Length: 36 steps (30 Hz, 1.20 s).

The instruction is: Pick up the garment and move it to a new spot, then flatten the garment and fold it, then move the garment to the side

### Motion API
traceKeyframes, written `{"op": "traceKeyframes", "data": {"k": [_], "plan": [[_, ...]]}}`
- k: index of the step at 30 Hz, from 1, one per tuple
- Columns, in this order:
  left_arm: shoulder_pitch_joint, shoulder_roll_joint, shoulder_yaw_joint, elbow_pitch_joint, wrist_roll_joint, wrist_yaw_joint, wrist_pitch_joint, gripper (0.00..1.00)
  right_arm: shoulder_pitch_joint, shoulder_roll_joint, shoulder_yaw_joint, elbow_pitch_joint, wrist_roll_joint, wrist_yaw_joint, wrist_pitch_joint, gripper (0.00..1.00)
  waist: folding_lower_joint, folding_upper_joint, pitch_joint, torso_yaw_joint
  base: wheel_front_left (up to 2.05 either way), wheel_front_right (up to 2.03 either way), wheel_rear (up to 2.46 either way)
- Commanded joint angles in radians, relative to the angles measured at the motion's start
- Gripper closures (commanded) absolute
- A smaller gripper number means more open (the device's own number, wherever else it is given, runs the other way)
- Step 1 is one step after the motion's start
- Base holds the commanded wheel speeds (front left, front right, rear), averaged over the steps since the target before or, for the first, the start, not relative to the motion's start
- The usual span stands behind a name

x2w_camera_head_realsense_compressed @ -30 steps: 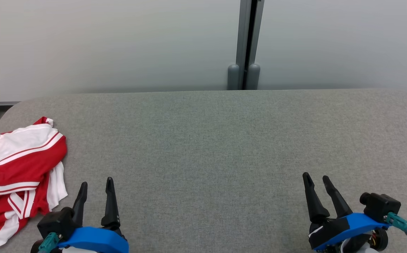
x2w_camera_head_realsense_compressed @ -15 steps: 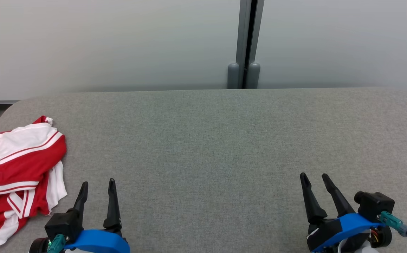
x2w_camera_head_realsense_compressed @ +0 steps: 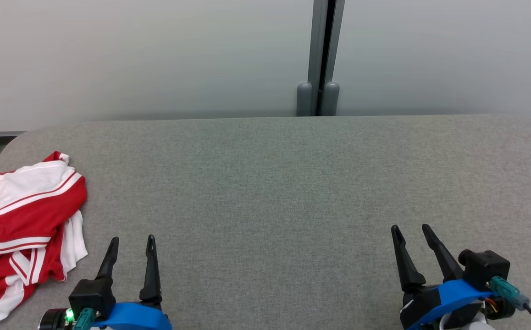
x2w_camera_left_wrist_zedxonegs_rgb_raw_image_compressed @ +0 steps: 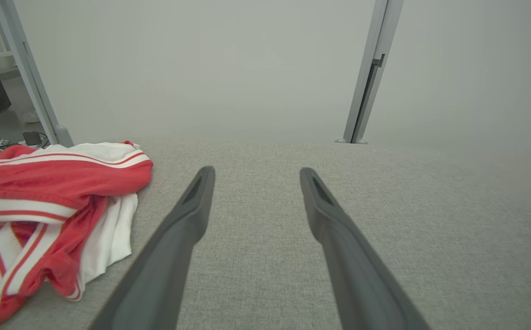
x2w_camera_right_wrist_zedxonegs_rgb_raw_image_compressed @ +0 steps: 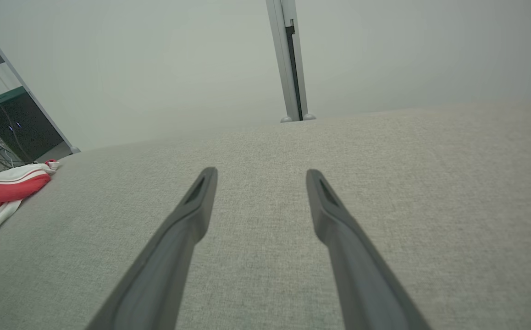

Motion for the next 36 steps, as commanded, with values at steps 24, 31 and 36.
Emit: {"op": "traceKeyframes", "data": {"k": [24, 31, 36], "plan": [[0.058, 0.033, -0.014, -0.054, 0.029, 0.042, 0.026, 0.00, 0.042, -0.006, 0.003, -0.005, -0.028, 0.003, -0.016, 0.00, 0.0000, 0.0000, -0.038, 0.204, 0.00, 0.00, 0.00], [0.081, 0.052, -0.001, -0.089, 0.023, 0.056, 0.040, 0.00, 0.038, -0.006, 0.012, 0.004, -0.019, 0.003, -0.023, 0.00, 0.0000, 0.0000, -0.037, 0.353, 0.00, 0.00, 0.00], [0.092, 0.056, 0.006, -0.110, 0.016, 0.069, 0.043, 0.00, 0.025, -0.006, 0.014, 0.000, -0.038, 0.003, -0.027, 0.00, 0.0000, 0.0000, -0.029, 0.438, 0.00, 0.00, 0.00]]}}
